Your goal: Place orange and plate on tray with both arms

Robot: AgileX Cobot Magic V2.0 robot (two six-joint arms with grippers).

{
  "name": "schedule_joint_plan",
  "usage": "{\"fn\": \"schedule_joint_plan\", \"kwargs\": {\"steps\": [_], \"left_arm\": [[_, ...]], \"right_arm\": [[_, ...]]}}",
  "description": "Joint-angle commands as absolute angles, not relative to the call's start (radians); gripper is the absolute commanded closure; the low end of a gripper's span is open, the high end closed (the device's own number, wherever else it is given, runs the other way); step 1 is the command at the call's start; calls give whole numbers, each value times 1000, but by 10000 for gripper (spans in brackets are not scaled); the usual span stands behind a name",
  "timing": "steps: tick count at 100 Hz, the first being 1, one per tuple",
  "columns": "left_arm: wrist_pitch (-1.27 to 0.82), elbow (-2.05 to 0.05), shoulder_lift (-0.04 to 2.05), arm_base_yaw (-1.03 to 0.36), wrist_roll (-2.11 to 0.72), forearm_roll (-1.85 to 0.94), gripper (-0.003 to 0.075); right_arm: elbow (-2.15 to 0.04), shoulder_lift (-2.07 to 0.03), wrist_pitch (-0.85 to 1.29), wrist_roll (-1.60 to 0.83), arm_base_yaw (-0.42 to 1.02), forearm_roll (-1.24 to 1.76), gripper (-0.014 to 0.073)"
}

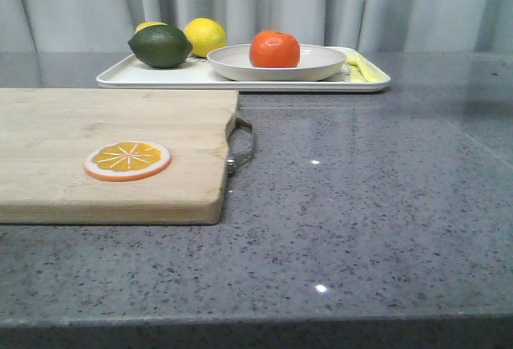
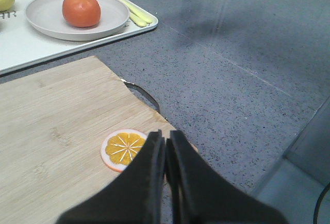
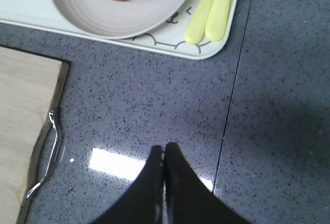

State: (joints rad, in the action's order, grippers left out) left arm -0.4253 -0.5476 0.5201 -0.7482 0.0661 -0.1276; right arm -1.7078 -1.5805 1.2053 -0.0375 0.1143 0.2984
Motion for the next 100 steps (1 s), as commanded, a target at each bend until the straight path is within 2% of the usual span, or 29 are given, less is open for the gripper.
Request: {"fn": "schedule_joint_plan", "kwargs": {"steps": [1,36,100], "left_arm": [[-351,-574,526,-743,72,-133,739],[-358,-574,526,-743,72,-133,739],[-340,-516,482,-743,72,-137,739]], "right_arm": [[-1618,-1442,1093,-63,109,309,662],[-1209,-1101,952,-65,109,309,662],[-687,-587,610,-116,109,309,662]]}}
